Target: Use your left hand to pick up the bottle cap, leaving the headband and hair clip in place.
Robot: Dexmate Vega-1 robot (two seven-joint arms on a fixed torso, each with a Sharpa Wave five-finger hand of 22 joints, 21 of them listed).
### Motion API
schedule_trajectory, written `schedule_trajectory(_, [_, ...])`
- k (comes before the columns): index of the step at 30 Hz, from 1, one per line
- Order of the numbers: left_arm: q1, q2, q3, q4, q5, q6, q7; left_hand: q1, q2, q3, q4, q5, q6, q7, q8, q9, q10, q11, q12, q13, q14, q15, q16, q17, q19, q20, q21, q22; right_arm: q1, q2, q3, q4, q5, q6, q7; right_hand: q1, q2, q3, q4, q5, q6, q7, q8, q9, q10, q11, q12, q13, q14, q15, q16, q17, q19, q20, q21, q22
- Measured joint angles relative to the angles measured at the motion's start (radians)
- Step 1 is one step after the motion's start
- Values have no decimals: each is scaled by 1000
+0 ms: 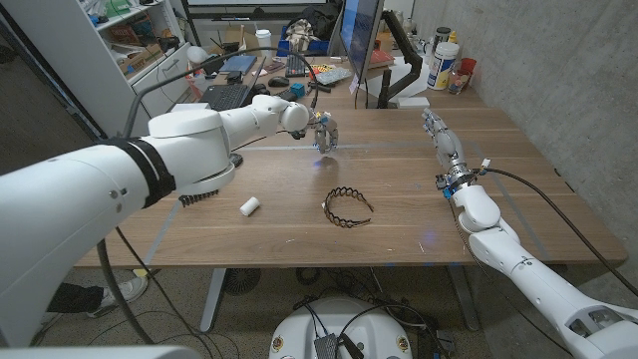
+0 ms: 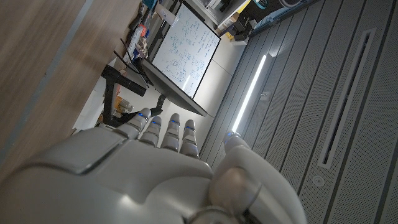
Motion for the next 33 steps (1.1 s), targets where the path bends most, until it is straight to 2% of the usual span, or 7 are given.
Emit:
schedule_trajectory(22, [-42, 26, -42, 29, 13, -150, 10, 17, 7, -5, 3, -2, 0, 0, 9, 11, -2, -2, 15, 0, 0, 0, -4, 20, -14, 7, 33, 0, -20, -8, 6, -42, -25, -3, -26, -8, -8, -4, 4, 4, 0, -11, 0, 0, 6, -5, 0, 0, 0, 0, 0, 0, 0, 0, 0, 0])
schedule_trajectory(28, [-50, 40, -58, 28, 13, -150, 10, 19, 10, -5, 3, -4, 0, 0, 9, 11, -2, -2, 16, 0, 0, 0, -12, 28, -16, 5, 44, 0, -20, -8, 6, -42, -31, -5, -34, -8, -8, -4, 4, 4, 0, -11, 0, 0, 6, -5, 0, 0, 0, 0, 0, 0, 0, 0, 0, 0])
schedule_trajectory(29, [-52, 44, -62, 27, 20, -205, 10, 19, 10, -5, 3, -5, 0, 0, 9, 11, -2, -2, 16, 0, 0, 0, -12, 28, -16, 5, 44, 0, -30, -10, 6, -42, -33, -5, -36, -8, -8, -4, 4, 8, 0, -11, 0, 0, 6, -5, 0, 0, 0, 0, 0, 0, 0, 0, 0, 0])
schedule_trajectory(33, [-59, 53, -73, 23, 22, -213, 10, 19, 10, -5, 3, -5, 0, 0, 9, 16, -4, -4, 16, 0, 0, 0, -12, 31, -22, 7, 47, 0, -32, -10, 11, -63, -37, -6, -45, -8, -8, -4, 4, 12, 0, -11, 0, 0, 6, -5, 0, 0, 0, 0, 0, 0, 0, 0, 0, 0])
